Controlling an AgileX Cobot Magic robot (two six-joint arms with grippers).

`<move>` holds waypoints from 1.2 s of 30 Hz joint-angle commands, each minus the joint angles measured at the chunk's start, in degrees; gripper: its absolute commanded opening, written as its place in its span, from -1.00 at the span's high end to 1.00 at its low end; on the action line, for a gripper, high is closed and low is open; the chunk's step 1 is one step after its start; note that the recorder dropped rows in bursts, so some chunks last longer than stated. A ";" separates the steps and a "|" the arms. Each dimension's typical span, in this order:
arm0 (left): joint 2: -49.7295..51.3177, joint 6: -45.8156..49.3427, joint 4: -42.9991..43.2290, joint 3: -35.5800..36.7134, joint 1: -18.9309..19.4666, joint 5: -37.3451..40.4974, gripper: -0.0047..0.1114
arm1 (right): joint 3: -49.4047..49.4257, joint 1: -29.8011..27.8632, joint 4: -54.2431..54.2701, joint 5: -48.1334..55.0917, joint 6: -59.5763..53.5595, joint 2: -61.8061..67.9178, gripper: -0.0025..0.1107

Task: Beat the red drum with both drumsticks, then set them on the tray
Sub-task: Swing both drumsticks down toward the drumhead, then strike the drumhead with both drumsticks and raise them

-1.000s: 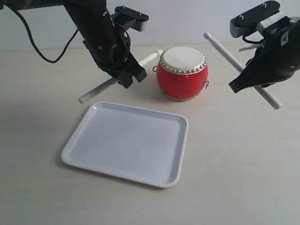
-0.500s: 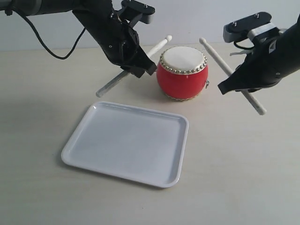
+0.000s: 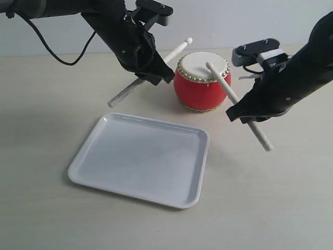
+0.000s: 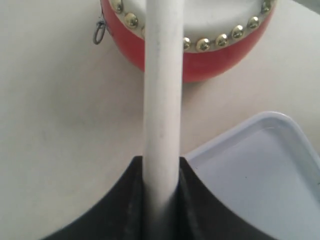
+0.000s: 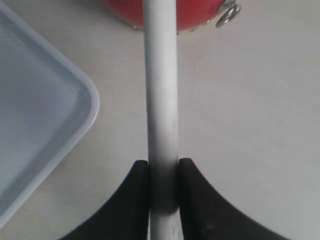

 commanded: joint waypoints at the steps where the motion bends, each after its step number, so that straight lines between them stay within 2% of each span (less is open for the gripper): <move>1: -2.04 0.14 -0.59 0.23 -0.21 0.59 0.92 | -1.08 -0.16 1.28 -1.23 -1.60 2.36 0.96; 5: -2.65 0.14 -0.59 0.23 -0.21 -0.71 0.92 | -1.74 -0.16 1.87 -0.73 -1.60 -1.70 0.96; 10: 1.92 0.14 -2.52 0.23 -0.21 -4.39 0.92 | -1.74 -0.16 1.29 -0.52 -0.06 -11.38 0.96; 20: 10.10 2.91 -3.39 0.23 -1.74 -4.07 0.92 | -1.74 -0.16 1.29 2.29 1.27 -26.39 0.96; 27: 3.21 2.81 -3.39 0.23 -1.74 0.34 0.92 | -1.36 -0.16 1.72 2.97 1.27 -20.21 0.96; 36: -7.43 1.28 -3.62 0.23 -1.74 3.09 0.92 | -1.36 -0.16 1.89 0.36 0.80 -1.55 0.96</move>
